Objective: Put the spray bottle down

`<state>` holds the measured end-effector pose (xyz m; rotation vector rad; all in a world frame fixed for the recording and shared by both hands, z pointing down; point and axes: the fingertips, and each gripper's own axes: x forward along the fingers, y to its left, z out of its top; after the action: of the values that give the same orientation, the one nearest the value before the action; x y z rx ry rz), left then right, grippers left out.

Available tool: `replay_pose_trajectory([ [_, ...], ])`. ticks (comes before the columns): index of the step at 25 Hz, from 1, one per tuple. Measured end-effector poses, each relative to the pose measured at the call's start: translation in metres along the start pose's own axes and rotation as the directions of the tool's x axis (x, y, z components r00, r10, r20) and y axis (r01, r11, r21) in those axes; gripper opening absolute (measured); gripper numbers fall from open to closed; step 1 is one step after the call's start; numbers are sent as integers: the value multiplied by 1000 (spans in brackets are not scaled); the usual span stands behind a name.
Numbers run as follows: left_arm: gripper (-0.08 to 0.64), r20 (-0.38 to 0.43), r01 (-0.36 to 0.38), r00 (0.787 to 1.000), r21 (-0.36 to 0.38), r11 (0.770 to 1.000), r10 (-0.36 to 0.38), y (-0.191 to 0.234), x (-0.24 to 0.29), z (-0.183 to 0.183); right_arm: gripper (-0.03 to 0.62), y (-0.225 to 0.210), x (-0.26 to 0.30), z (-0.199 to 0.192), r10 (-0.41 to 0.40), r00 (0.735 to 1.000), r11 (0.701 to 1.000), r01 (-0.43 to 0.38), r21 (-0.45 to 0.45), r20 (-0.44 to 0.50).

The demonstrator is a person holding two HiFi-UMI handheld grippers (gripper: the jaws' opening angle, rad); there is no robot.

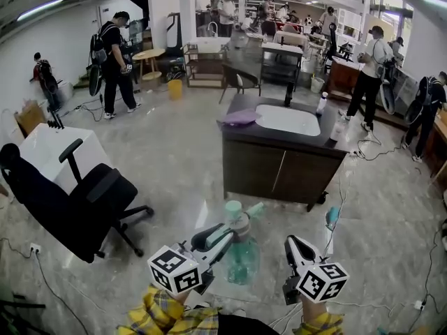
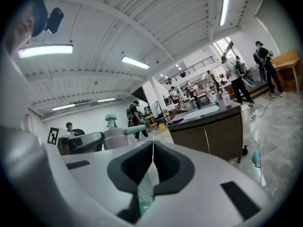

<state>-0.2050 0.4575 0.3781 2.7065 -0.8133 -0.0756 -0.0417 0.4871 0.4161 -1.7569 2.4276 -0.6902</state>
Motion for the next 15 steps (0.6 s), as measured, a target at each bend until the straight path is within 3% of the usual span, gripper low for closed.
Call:
replay_pose_trajectory([
  [7,120,-21,-30,999,-6,1000,30,-13,17,-20,8,-20,11,-18,-49,996,991,39,-125,-78],
  [15,120,-44,-32,998,6,999,33,-8,40,-26,8,-28,27,-27,-17,993,995,6,-95,-120],
])
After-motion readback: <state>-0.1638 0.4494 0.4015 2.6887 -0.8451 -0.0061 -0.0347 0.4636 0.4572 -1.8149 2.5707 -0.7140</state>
